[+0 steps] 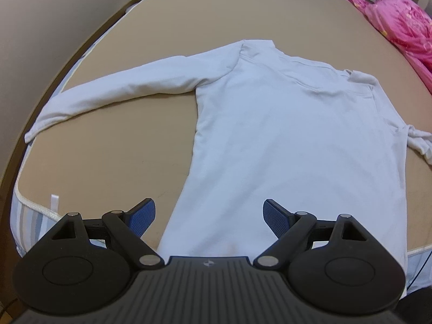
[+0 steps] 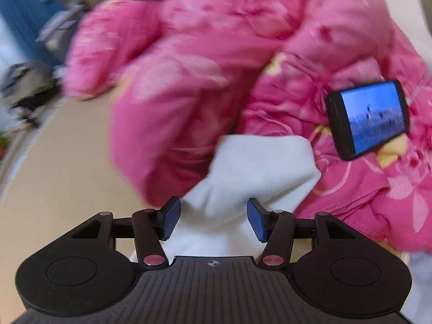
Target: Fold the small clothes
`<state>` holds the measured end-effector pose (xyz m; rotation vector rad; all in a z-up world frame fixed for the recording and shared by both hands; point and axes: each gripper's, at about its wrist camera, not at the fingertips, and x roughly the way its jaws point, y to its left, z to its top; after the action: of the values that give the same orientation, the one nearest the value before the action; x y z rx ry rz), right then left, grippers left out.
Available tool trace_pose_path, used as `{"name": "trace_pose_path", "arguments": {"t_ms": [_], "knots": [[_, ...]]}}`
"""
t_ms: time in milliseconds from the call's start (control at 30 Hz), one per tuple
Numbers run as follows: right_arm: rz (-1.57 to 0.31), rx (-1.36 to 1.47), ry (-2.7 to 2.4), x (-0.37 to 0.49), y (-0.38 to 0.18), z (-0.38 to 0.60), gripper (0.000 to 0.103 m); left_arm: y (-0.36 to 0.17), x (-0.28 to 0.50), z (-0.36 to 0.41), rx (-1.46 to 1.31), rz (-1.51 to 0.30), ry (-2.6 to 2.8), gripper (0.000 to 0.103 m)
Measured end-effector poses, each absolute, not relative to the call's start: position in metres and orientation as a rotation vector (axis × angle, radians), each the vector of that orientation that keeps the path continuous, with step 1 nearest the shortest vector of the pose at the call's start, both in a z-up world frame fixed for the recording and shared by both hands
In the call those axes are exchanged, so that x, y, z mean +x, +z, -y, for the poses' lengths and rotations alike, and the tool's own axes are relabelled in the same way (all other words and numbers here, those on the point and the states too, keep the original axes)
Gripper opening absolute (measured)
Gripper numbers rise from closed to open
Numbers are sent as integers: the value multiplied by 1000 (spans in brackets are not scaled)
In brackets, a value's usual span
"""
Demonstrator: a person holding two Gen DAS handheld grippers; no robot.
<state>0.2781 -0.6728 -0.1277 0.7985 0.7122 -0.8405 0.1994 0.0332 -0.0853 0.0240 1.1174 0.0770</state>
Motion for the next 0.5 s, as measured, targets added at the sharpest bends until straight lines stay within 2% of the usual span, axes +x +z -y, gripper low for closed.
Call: {"name": "trace_pose_path", "arguments": {"t_ms": [67, 133, 300, 500], "knots": [[-725, 818, -895, 287, -143, 679, 53, -85, 200, -33, 36, -1114, 82, 90], [-731, 805, -889, 287, -149, 682, 6, -86, 202, -35, 37, -1118, 93, 90], [-632, 786, -698, 248, -118, 664, 6, -95, 210, -35, -14, -1152, 96, 90], [-281, 744, -473, 125, -52, 672, 6, -86, 201, -23, -50, -1122, 34, 90]]}}
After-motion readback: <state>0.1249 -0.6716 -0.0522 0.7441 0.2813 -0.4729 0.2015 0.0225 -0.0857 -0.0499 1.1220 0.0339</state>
